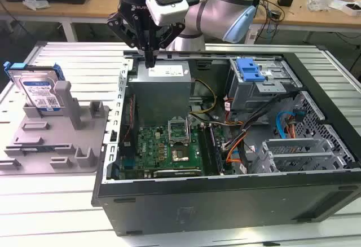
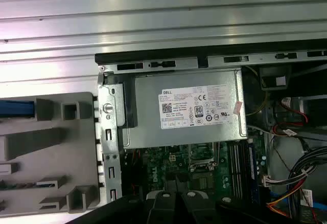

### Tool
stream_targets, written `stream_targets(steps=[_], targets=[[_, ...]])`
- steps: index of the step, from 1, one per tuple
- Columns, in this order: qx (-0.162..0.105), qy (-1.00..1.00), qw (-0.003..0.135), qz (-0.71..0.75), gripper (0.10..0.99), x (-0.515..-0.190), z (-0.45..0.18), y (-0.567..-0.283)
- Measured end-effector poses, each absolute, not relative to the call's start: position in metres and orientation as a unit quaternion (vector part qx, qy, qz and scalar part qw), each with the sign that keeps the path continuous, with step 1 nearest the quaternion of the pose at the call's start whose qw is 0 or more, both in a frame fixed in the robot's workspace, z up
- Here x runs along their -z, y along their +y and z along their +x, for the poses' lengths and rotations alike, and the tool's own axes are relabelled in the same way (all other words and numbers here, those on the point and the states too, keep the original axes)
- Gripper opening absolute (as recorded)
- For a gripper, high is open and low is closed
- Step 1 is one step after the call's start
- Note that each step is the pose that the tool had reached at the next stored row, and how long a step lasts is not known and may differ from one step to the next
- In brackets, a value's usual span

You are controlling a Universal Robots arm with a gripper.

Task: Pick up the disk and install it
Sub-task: 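Reach for the disk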

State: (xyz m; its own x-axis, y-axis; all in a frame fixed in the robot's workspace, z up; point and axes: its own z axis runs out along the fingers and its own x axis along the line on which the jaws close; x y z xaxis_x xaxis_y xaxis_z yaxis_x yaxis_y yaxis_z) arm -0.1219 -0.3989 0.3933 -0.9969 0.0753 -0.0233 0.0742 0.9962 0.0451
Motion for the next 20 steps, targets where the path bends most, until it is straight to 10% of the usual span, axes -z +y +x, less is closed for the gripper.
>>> stream_targets(steps=[20], targets=[[-0.022,0.999,0.012,0.037,0.106,-0.392,-0.176,-0.384]])
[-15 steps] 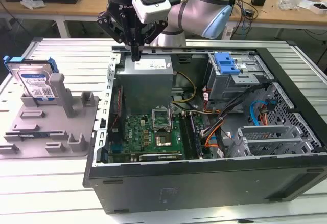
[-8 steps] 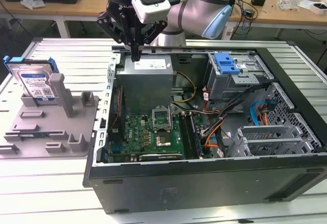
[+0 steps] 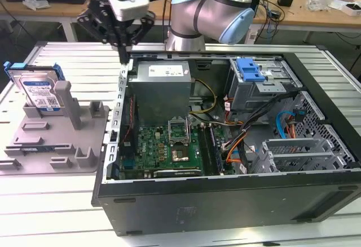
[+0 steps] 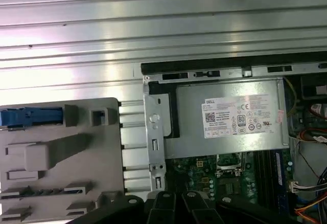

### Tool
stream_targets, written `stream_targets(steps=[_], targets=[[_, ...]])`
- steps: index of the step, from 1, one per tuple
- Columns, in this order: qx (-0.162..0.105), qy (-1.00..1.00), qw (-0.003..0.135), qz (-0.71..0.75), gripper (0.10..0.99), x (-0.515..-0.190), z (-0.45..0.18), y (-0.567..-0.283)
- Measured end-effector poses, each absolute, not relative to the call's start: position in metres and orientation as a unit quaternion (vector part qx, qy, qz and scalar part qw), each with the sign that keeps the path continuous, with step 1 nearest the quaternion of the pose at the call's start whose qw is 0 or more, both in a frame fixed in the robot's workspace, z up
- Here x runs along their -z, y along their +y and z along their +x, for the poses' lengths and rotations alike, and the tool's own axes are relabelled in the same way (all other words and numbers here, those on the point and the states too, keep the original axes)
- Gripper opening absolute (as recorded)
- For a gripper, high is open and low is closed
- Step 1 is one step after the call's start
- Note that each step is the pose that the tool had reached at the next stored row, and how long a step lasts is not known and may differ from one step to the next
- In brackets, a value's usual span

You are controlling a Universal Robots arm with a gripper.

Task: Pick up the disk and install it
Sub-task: 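Reach for the disk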

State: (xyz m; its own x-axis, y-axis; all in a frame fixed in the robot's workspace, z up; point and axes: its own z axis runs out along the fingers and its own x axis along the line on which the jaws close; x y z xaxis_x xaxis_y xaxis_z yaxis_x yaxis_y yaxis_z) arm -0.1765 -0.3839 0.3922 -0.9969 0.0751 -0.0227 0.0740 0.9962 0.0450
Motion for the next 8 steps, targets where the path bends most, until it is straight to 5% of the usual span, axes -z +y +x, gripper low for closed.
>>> stream_targets(steps=[8], targets=[[-0.022,0.999,0.012,0.037,0.106,-0.390,-0.239,-0.369]])
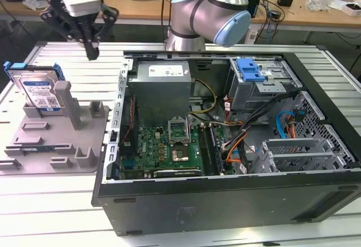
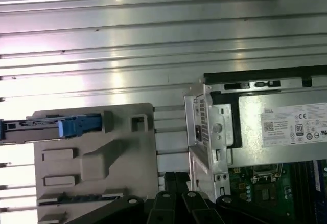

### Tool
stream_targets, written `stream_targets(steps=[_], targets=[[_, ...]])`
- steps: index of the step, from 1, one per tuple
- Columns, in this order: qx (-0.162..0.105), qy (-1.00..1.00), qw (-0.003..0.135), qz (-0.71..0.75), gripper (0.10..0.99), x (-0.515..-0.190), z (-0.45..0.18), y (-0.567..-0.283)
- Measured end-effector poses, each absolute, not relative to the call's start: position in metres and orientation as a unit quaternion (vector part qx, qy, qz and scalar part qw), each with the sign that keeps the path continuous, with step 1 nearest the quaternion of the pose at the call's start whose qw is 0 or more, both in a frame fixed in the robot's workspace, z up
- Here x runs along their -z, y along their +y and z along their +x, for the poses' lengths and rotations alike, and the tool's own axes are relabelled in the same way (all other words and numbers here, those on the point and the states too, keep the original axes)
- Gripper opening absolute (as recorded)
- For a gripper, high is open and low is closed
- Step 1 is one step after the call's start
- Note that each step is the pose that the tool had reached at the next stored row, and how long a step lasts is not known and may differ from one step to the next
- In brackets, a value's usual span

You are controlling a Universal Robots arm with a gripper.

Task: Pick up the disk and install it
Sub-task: 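Reach for the disk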

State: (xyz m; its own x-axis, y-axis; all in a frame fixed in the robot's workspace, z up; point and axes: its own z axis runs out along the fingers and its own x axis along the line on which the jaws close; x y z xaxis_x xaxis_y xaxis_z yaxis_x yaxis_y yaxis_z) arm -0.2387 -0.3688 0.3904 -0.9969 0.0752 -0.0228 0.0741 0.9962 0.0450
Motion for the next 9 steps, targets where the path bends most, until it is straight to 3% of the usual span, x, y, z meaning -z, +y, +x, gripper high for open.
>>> stream_targets(steps=[9], targets=[[-0.022,0.999,0.012,0.037,0.106,-0.388,-0.296,-0.348]])
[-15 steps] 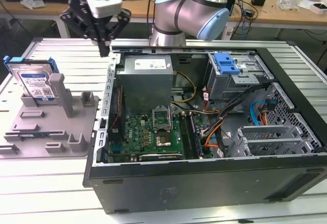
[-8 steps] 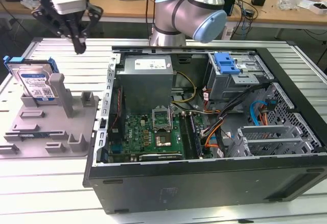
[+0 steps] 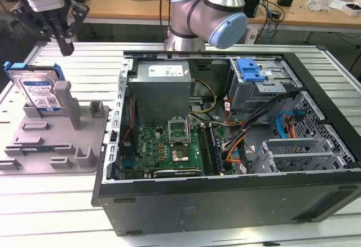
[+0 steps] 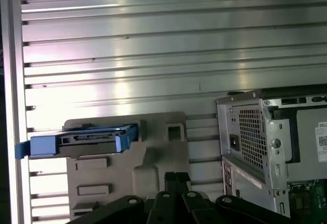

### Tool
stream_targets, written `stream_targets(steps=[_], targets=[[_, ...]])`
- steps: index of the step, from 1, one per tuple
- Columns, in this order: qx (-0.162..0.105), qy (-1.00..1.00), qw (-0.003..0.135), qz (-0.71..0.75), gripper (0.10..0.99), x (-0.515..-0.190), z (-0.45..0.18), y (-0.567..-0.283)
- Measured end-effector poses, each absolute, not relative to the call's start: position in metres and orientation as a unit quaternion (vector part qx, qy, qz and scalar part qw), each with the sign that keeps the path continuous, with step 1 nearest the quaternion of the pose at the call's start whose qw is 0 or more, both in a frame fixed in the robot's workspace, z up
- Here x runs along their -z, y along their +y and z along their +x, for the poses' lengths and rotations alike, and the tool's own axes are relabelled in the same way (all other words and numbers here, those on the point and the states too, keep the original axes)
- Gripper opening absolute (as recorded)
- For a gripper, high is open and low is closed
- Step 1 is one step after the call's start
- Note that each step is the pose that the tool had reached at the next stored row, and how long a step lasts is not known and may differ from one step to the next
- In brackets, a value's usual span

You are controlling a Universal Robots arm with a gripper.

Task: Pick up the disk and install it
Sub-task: 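Reach for the disk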

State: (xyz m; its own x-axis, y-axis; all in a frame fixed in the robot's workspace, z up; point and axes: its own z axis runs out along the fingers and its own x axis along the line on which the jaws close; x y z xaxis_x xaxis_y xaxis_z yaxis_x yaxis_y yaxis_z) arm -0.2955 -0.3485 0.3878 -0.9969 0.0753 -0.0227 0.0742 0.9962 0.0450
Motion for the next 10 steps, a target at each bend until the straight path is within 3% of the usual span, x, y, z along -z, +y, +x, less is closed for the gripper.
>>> stream_targets(steps=[10], targets=[[-0.022,0.999,0.012,0.037,0.106,-0.384,-0.357,-0.320]])
